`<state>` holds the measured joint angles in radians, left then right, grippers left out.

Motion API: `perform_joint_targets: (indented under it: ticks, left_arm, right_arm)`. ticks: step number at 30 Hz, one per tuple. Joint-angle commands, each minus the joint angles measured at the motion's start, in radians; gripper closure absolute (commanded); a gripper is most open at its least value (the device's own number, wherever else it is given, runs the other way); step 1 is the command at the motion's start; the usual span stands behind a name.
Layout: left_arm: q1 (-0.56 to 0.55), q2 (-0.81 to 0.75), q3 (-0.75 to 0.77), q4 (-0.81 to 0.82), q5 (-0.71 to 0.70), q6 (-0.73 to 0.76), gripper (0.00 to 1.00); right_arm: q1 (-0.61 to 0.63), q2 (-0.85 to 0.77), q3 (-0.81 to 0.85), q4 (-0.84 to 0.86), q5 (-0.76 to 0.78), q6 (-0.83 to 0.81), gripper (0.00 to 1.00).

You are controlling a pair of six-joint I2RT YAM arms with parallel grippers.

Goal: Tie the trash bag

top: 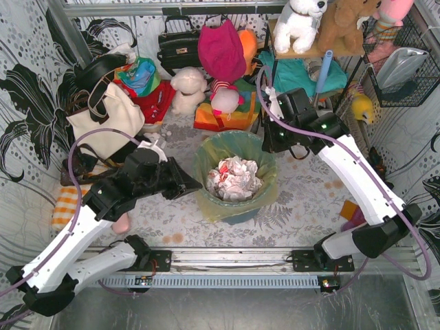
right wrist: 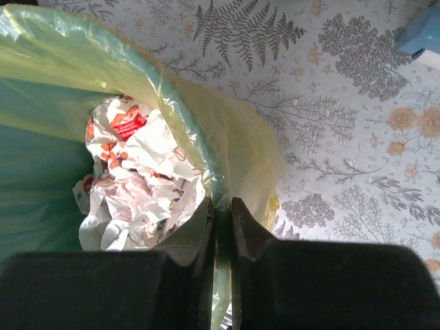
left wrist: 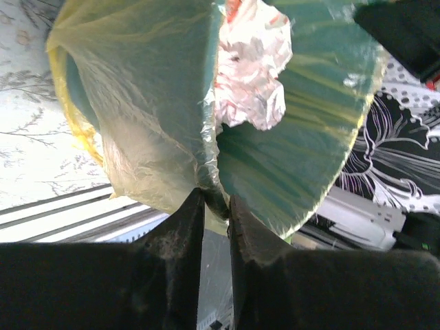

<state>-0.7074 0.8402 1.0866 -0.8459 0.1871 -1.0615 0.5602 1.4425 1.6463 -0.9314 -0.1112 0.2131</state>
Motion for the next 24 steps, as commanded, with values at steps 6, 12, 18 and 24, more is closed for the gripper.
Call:
perform_joint_targets:
  ticks: [6, 12, 18, 24]
  left_arm:
    - [-0.008, 0.112, 0.179, 0.0, -0.176, 0.094, 0.84]
    - [-0.005, 0.211, 0.325, -0.106, -0.235, 0.182, 0.84]
    - [0.028, 0.245, 0.4, -0.186, -0.207, 0.242, 0.83]
    - [0.075, 0.237, 0.358, -0.215, -0.142, 0.286, 0.78]
  right_arm:
    - [0.047, -0.129, -0.073, 0.021, -0.033, 0.189, 0.99]
    - [0.165, -0.149, -0.064, -0.011, 0.035, 0.276, 1.0]
    - [0.226, -0.172, -0.112, -0.015, 0.066, 0.356, 1.0]
    - [0.265, -0.18, -0.168, 0.008, 0.062, 0.395, 0.95]
